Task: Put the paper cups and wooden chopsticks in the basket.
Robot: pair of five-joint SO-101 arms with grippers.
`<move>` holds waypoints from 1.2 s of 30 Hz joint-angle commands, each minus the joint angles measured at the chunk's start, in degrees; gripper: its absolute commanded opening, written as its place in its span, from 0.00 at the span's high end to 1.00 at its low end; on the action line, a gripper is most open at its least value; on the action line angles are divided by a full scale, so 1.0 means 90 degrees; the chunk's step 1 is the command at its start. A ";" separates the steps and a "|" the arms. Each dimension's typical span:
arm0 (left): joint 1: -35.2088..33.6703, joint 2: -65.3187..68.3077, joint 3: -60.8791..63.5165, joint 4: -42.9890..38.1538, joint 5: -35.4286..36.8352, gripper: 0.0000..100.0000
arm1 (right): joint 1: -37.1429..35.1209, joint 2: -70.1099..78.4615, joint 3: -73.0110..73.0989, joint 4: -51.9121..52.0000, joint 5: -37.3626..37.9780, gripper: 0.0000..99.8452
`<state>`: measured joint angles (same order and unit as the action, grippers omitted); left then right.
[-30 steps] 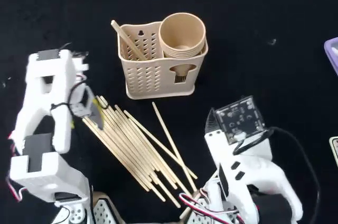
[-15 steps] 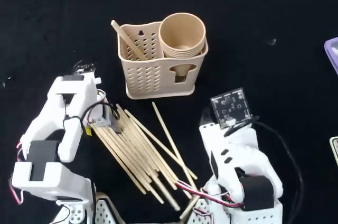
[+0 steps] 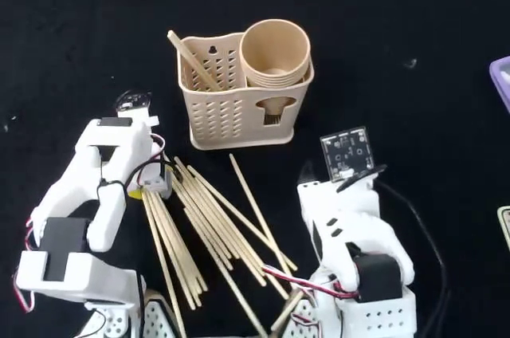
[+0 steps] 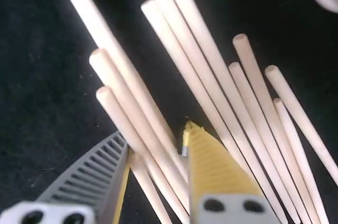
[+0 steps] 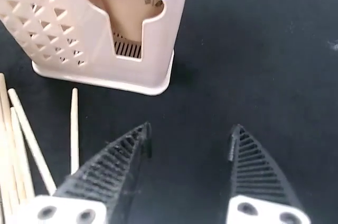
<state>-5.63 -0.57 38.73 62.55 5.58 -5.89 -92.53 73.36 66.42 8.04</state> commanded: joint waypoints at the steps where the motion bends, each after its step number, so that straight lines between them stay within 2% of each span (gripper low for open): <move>1: -0.0034 -0.0234 -0.0015 0.0039 -0.0137 0.87 | 0.0107 -0.0054 0.0015 -0.0156 -0.0059 0.76; 9: -0.0513 -0.1231 -0.0552 0.0059 -0.0137 0.87 | 0.0098 -0.0054 0.0435 -0.0342 -0.0039 0.76; 13: -0.0640 -0.1133 -0.0532 -0.0020 -0.0098 0.87 | 0.0107 -0.0054 0.0425 -0.0342 -0.0039 0.76; 17: -0.0786 -0.0938 -0.0523 -0.0576 -0.0088 0.87 | 0.0107 -0.0054 0.0435 -0.0342 -0.0049 0.76; 21: -0.0816 -0.0781 -0.0513 -0.0557 -0.0107 0.87 | 0.0117 -0.0054 0.0444 -0.0342 -0.0059 0.76; 24: -0.0825 -0.0811 -0.0679 -0.0059 -0.0098 0.86 | 0.0117 -0.0054 0.0444 -0.0342 -0.0049 0.76; 29: -0.0825 -0.0928 -0.1128 0.0918 -0.0137 0.72 | 0.0117 -0.0054 0.0444 -0.0342 -0.0039 0.76; 33: -0.0845 -0.0977 -0.1118 0.1768 -0.0713 0.76 | 0.0117 -0.0054 0.0444 -0.0342 -0.0020 0.76; 36: -0.0864 -0.0967 -0.0972 0.2344 -0.0811 0.76 | 0.0117 -0.0054 0.0444 -0.0342 -0.0020 0.76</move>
<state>-12.48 -7.34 31.87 79.16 -0.04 -5.71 -92.44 77.58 64.66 7.96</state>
